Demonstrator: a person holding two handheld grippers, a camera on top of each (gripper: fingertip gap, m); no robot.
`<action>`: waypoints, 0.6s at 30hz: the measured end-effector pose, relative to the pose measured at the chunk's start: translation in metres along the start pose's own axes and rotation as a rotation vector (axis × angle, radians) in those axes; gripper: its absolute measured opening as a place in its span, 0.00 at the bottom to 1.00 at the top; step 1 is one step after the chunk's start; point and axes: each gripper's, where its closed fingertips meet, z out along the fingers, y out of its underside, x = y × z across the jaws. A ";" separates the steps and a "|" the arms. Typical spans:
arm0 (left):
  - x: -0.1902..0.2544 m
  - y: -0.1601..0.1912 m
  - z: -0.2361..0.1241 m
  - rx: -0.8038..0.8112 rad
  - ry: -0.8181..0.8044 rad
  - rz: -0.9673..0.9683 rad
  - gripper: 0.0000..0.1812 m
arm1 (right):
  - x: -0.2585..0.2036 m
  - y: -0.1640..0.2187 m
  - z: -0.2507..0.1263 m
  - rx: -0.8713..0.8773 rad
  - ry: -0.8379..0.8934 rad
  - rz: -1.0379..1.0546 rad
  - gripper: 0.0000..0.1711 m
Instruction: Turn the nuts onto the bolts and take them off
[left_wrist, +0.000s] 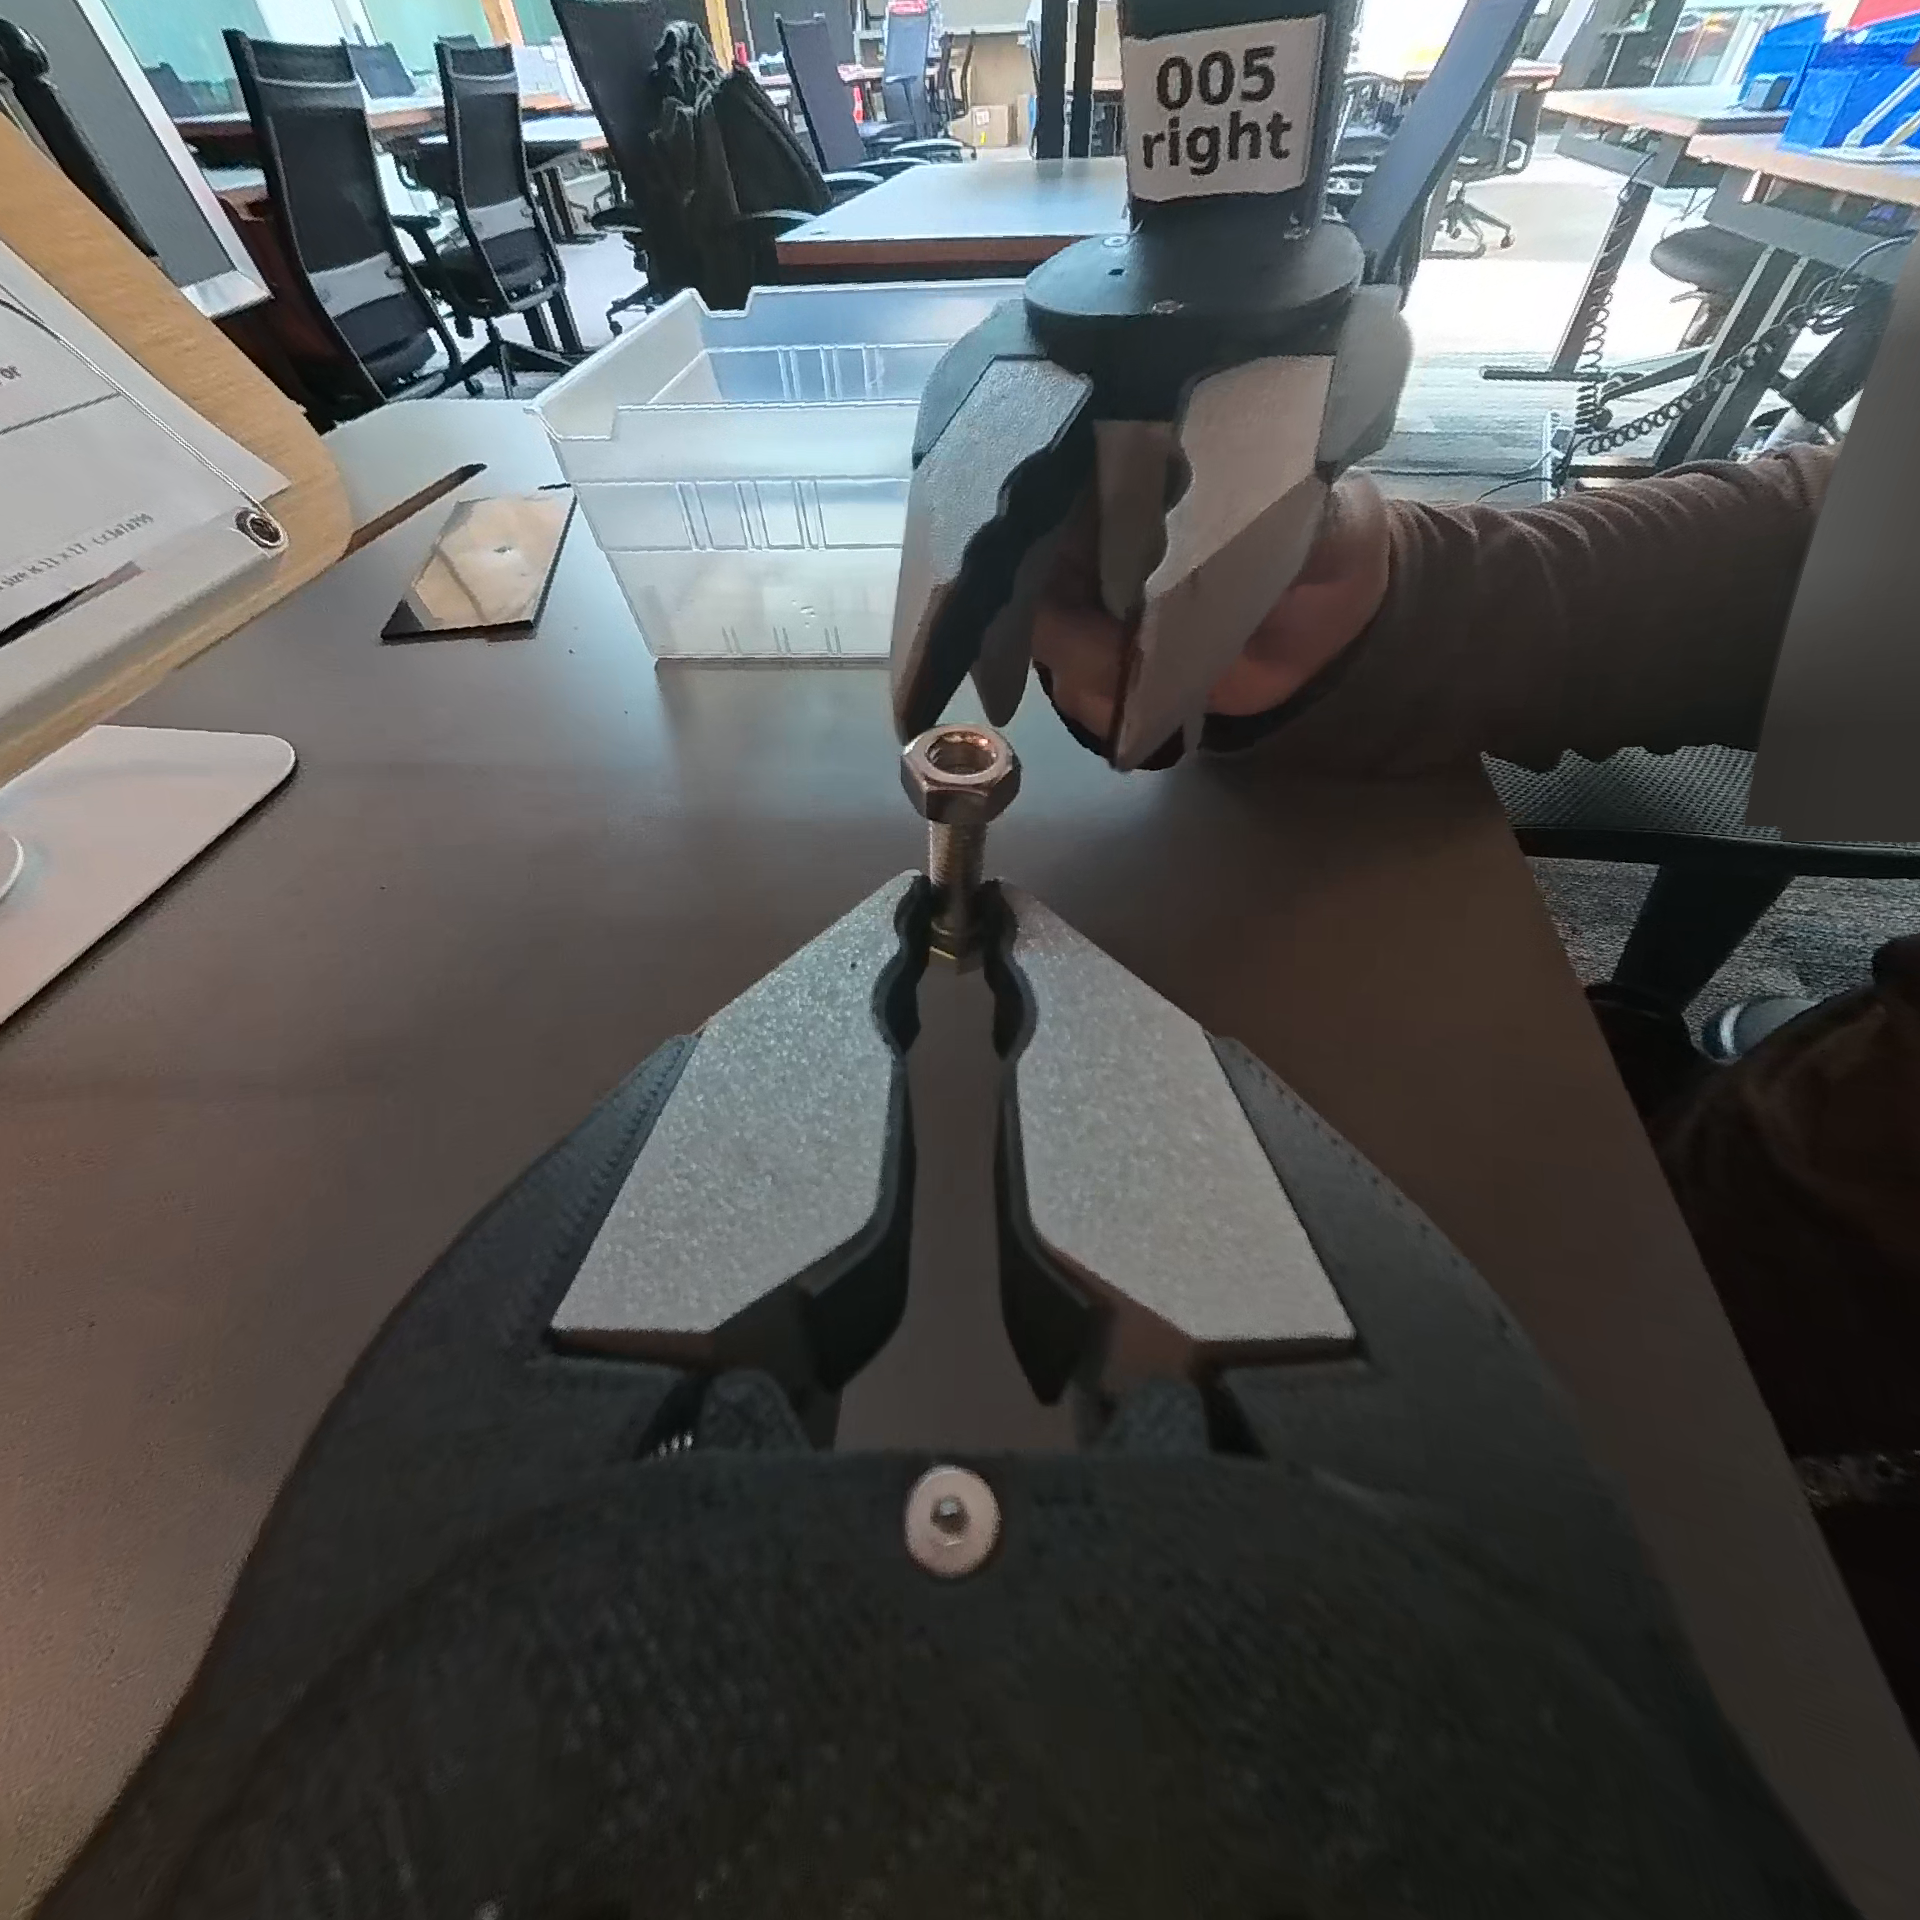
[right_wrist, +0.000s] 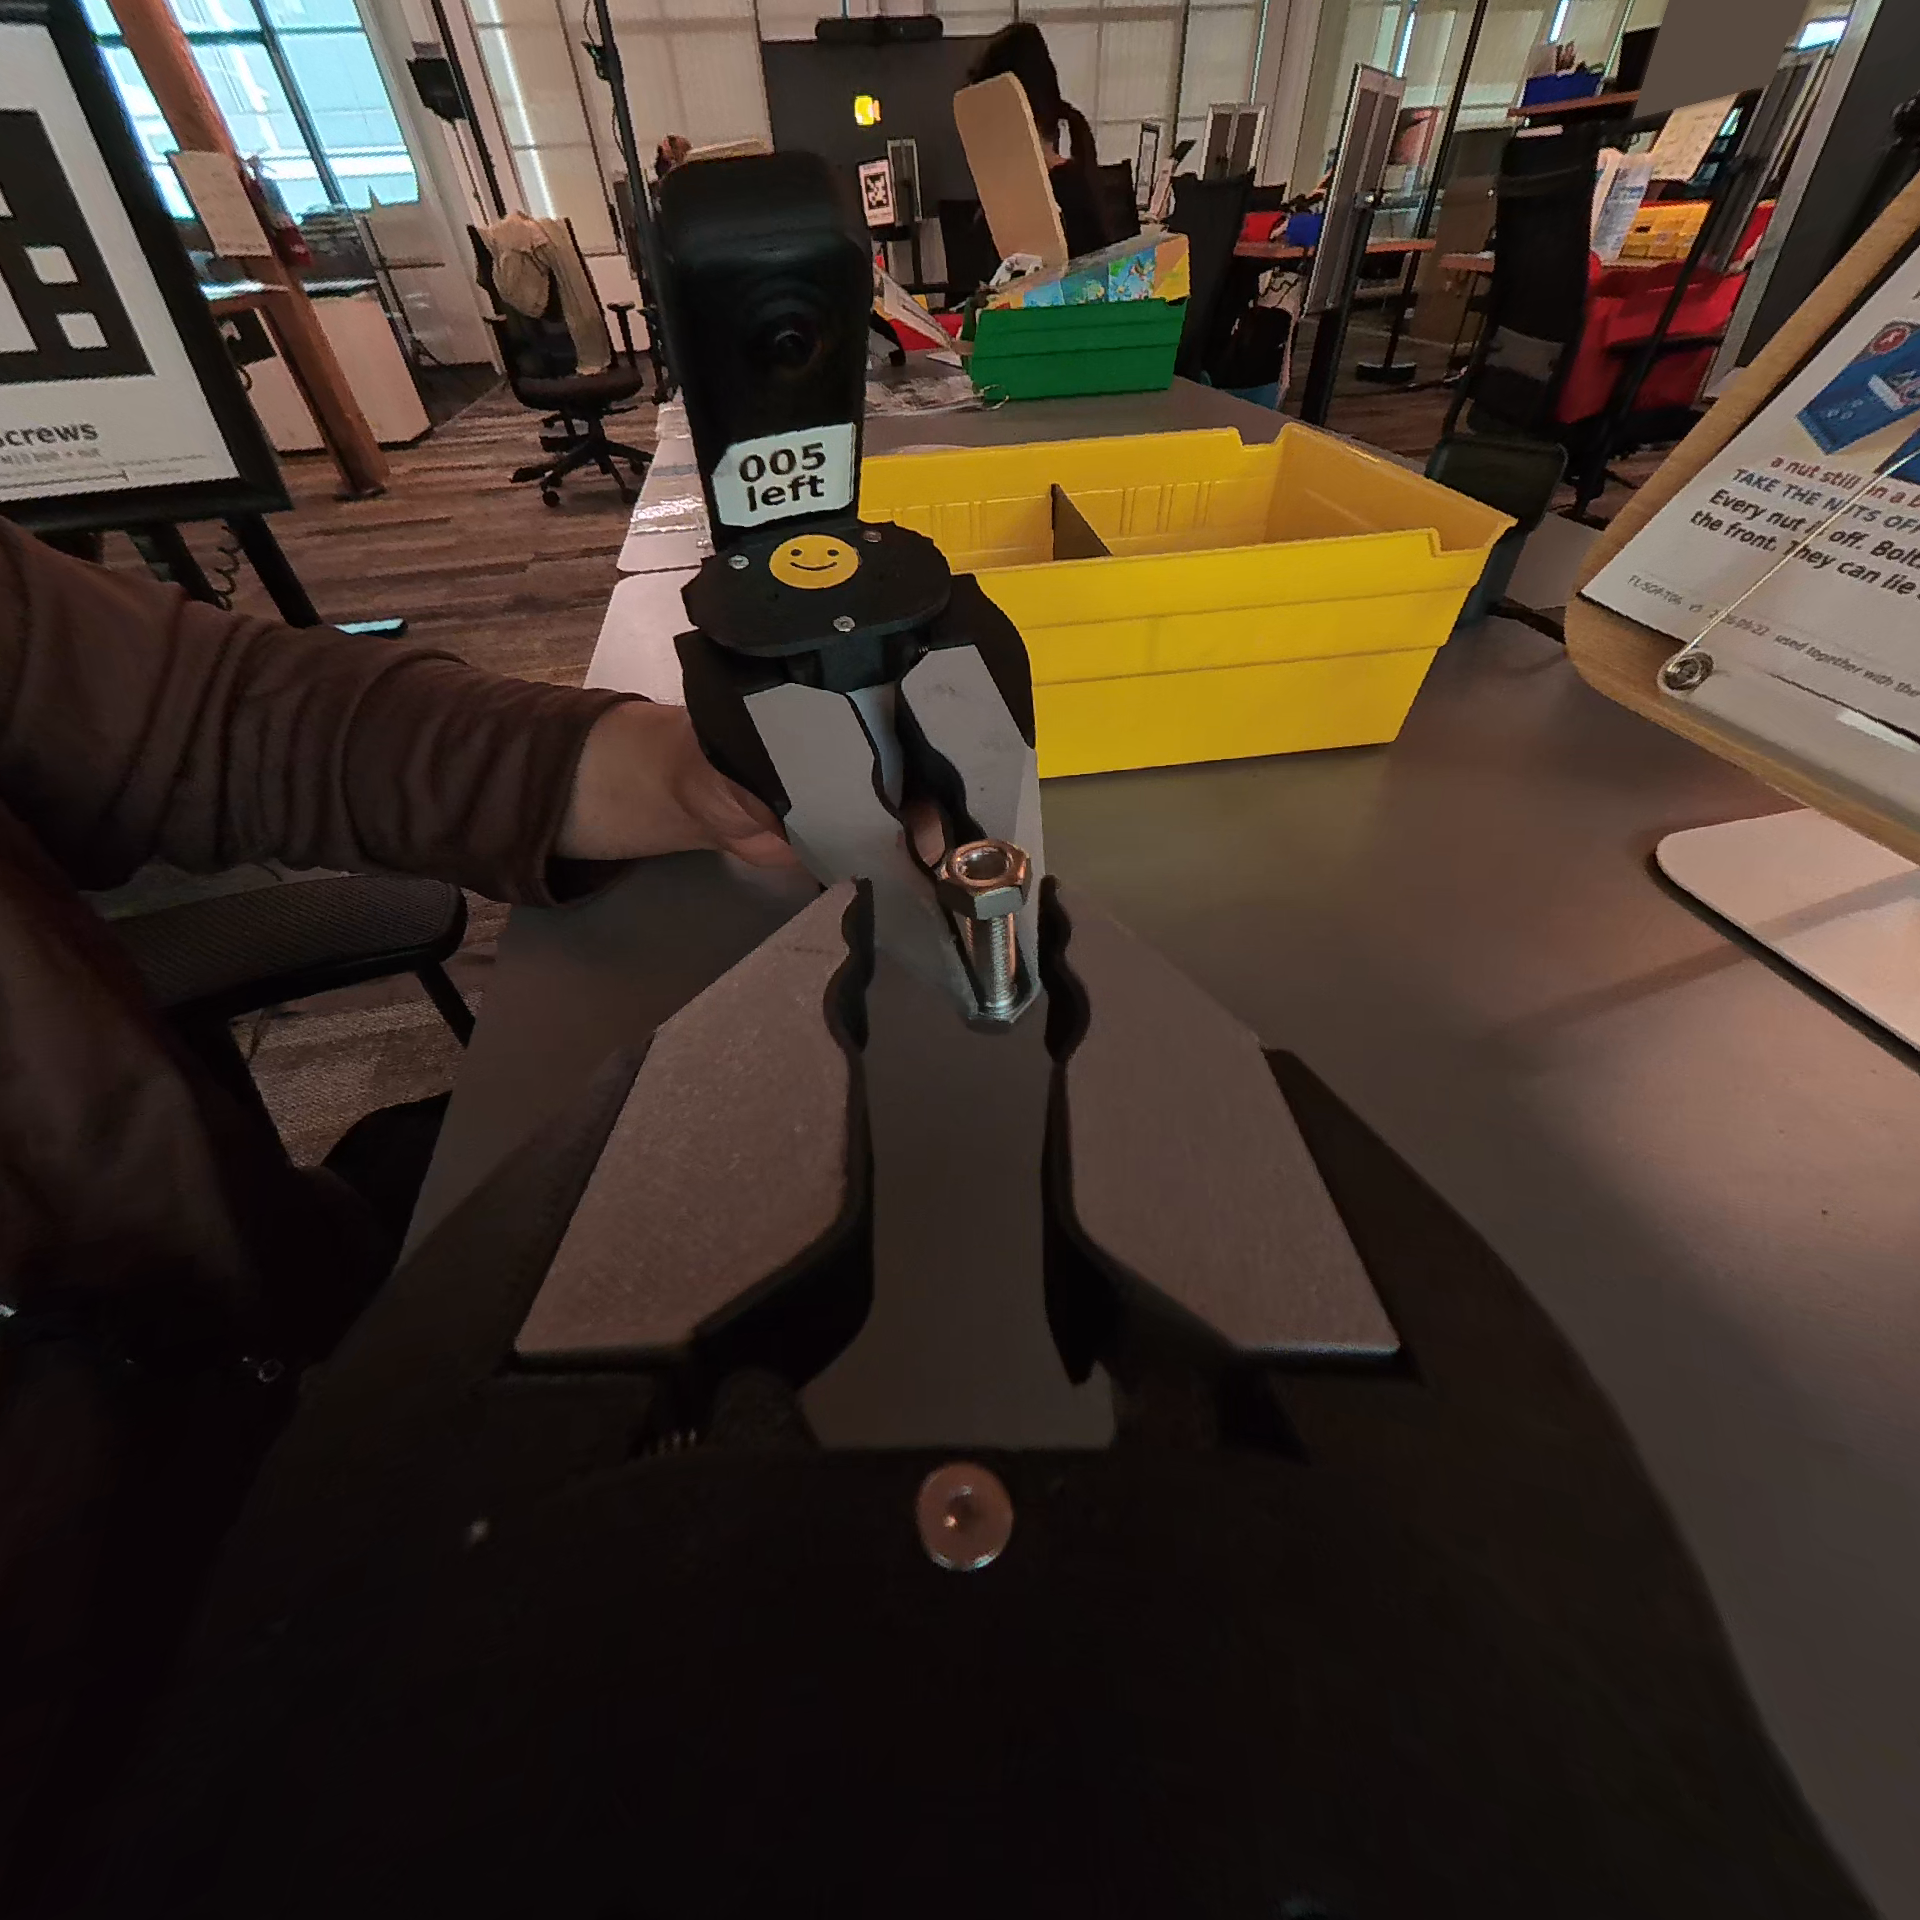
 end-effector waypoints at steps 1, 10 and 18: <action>0.000 0.000 0.000 -0.001 0.001 0.000 0.04 | 0.000 0.000 0.000 0.002 -0.003 0.001 0.16; -0.001 0.000 -0.001 -0.001 -0.006 -0.003 0.04 | -0.003 0.001 0.001 -0.007 -0.012 0.003 0.16; -0.003 0.000 -0.002 -0.003 -0.012 -0.009 0.04 | -0.002 0.001 0.000 -0.005 -0.004 0.002 0.15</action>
